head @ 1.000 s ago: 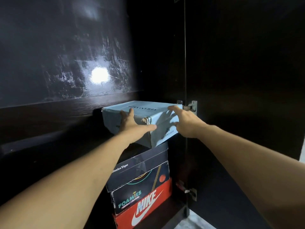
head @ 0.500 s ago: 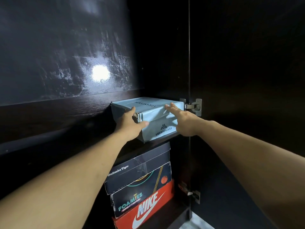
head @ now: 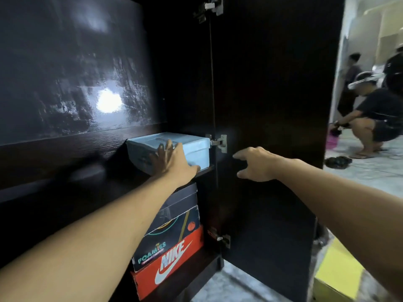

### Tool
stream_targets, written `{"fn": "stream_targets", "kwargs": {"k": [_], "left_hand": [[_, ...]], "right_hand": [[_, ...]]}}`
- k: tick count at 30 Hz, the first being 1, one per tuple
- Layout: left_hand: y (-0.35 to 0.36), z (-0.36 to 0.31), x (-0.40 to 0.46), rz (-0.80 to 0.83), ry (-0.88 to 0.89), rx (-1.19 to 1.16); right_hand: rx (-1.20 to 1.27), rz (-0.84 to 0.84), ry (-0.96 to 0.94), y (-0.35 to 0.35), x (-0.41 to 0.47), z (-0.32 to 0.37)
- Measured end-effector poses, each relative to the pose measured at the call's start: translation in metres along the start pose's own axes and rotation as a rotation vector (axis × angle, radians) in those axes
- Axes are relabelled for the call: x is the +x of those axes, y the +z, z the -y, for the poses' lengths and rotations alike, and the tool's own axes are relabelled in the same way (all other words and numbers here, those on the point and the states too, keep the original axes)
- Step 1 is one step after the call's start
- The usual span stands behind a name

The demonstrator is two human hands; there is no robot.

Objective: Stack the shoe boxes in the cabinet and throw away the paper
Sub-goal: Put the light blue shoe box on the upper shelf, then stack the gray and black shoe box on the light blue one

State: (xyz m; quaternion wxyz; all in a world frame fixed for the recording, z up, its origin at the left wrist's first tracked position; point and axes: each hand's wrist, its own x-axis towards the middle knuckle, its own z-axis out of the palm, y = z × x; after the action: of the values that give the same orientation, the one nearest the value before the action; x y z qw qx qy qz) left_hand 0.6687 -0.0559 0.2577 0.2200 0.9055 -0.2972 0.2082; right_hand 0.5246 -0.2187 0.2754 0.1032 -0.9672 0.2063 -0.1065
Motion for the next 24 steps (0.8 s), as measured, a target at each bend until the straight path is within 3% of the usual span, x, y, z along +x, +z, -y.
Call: {"fn": "stream_targets", "kwargs": {"k": [8, 16, 24], "left_hand": [[-0.008, -0.122, -0.074, 0.647, 0.298, -0.155], [0.046, -0.237, -0.178, 0.984, 0.631, -0.211], [0.113, -0.334, -0.291, 1.188, 0.806, -0.3]], "right_hand": [[-0.055, 0.005, 0.249, -0.034, -0.131, -0.077], [-0.051, 0.045, 0.549, -0.025, -0.278, -0.177], [-0.167, 0.213, 0.809, 0.015, -0.417, -0.269]]}}
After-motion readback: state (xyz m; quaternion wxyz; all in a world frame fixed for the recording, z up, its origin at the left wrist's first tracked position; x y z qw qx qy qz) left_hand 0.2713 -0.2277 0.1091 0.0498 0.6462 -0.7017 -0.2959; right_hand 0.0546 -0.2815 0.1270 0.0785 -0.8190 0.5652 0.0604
